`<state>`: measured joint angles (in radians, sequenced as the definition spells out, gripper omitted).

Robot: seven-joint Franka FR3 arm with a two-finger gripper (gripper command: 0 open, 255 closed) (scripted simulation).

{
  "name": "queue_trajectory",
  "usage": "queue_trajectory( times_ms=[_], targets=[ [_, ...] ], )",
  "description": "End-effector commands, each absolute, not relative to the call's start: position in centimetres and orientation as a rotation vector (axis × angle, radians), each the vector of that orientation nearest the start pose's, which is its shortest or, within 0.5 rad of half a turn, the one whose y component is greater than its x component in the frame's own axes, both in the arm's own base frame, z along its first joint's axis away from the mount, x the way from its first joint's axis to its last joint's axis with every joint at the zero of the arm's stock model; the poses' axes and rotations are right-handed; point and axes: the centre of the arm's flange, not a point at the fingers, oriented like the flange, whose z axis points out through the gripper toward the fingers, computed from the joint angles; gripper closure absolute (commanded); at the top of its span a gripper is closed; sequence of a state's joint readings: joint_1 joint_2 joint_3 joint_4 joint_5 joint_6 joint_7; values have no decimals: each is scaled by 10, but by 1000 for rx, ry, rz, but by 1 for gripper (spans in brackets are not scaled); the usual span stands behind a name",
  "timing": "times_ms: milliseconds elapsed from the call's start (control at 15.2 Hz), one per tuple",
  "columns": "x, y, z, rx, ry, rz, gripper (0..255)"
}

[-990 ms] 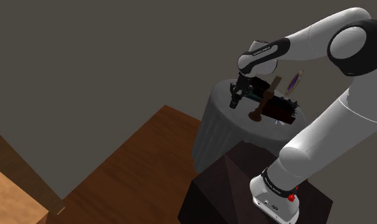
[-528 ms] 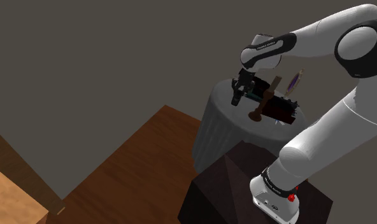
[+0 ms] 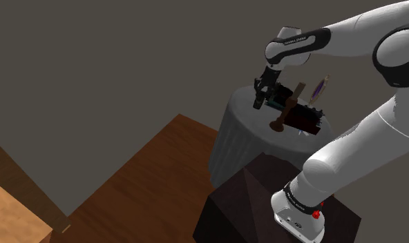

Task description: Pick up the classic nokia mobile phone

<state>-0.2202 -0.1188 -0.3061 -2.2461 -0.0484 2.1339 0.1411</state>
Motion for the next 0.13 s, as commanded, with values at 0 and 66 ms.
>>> queue_trajectory(
  times_ms=[0, 66],
  targets=[
    [432, -256, 421, -2987, 989, 0, 255],
    [433, -256, 421, -2987, 989, 0, 255]
  ],
)
